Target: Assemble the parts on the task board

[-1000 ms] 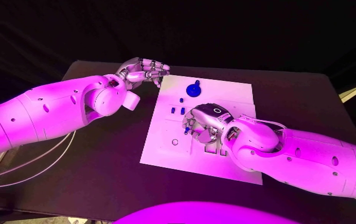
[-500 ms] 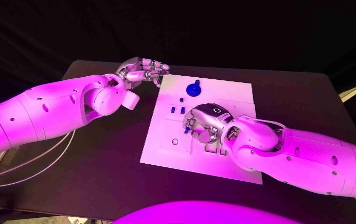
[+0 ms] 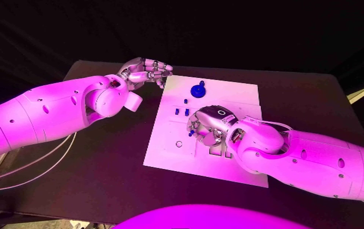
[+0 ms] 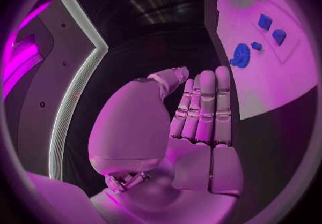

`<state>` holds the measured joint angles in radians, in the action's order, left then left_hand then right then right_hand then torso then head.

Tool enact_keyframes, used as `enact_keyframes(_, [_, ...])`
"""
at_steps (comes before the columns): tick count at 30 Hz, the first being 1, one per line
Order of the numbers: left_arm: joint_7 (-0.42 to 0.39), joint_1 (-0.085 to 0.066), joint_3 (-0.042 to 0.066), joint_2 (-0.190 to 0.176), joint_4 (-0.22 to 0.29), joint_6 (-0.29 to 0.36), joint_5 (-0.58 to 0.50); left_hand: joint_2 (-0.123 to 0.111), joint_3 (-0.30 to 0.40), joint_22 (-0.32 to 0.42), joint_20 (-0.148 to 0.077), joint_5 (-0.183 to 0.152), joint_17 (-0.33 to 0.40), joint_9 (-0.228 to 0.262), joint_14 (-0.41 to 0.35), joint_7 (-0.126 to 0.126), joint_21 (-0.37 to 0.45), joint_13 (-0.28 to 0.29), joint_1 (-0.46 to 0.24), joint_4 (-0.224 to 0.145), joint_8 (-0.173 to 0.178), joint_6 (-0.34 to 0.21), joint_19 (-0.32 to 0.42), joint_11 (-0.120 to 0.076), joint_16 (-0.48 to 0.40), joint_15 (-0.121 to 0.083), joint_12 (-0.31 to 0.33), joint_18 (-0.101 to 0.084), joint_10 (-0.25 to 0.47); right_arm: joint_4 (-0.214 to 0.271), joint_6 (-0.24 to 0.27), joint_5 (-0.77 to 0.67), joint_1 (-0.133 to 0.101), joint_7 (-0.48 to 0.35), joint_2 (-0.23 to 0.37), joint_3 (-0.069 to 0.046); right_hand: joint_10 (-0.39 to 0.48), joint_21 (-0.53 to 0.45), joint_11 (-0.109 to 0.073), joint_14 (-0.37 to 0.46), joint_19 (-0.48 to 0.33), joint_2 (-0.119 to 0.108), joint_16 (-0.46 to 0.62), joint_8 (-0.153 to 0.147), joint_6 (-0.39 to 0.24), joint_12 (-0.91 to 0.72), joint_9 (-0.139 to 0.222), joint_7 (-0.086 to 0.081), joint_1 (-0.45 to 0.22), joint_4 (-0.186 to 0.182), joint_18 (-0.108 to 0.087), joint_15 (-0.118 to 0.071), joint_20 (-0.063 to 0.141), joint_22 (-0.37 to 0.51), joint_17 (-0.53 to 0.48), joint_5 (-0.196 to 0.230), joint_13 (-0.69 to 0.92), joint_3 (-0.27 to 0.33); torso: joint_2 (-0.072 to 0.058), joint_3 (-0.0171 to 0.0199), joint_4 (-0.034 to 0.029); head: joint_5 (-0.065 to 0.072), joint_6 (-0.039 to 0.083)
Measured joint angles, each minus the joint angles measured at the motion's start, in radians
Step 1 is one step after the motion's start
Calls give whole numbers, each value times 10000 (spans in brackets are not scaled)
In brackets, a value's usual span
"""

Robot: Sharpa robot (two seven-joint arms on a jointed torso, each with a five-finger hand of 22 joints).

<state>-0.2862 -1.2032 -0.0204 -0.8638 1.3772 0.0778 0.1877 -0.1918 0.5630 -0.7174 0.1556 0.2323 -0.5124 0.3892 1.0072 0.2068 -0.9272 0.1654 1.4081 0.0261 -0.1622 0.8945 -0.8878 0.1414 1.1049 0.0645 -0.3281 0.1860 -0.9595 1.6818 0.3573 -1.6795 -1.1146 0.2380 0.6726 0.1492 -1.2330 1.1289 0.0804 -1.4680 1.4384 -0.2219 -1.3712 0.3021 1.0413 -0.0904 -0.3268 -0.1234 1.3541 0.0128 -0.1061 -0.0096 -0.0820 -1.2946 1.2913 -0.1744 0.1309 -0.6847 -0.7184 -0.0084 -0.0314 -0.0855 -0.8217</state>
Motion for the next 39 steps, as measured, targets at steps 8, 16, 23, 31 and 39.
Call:
enact_keyframes(8, [6, -1, 0, -22, 9, 6, 0, 0, 0, 1, 0, 0, 1, 0, 0, 0, 0, 0, 0, 0, 0, 0, 0, -1, 0, 0, 0, 0, 1, -43, -38, -56, 12, 40, -88, 5, 0, 0, 0, 0, 0, 0, 0, 0, 0, 0, 4, 0, 0, 0, 1, 0, 0, 0, 0, -2, 1, 0, -2, 0, -2, -1, -8])
enact_keyframes(16, [30, -3, 0, -46, 17, -10, 1, 0, 0, 3, 0, 0, 1, -2, 0, 0, 0, 0, 0, 0, 0, -1, 0, -1, 0, 0, 0, 0, 1, -141, -230, -48, 32, 105, -201, 9, 2, -2, 1, 0, -1, 167, 0, -3, -155, 140, -10, -42, -171, 0, 0, 1, -1, 0, 0, 0, -10, 0, -3, 5, -2, -8, -14])
enact_keyframes(23, [61, -3, 0, -68, 22, -58, 1, 0, 0, 3, 0, 0, 2, -3, 0, 0, 0, 0, 0, 0, 0, -1, 0, -1, 0, 0, 0, 0, 2, -200, -288, 47, 15, 112, -233, -6, 4, -3, -1, -1, -4, 61, 0, -2, -160, 124, -116, -47, -487, -4, -1, 3, -4, -1, 0, 3, -1, 4, -7, 12, -1, -7, -24])
enact_keyframes(31, [63, -4, 1, -64, 15, -73, 5, 0, 0, 4, 0, 0, 2, -4, 0, 0, 0, 0, 0, 0, 0, -1, 0, -1, 0, 0, 0, 1, 2, -221, -139, 99, 29, 118, -223, 15, 44, -216, 1, -6, 44, -97, 0, -6, -440, 122, -204, -219, -645, -6, 0, 12, -60, -2, -3, 5, -2, 6, -6, 11, 8, 10, -33])
enact_keyframes(39, [64, -4, 1, -78, 7, -71, 6, 0, 0, 6, 0, 0, 5, -4, -1, 0, 0, 0, 0, 0, 0, -1, 0, -1, -1, 0, 0, 0, 2, -121, 31, 107, 51, 107, -72, 41, 659, -989, 79, -20, -64, -98, 20, -260, -974, 113, -194, -171, -645, -59, -6, 201, -167, -2, -89, 4, -198, 142, 4, 13, 5, 46, -13])
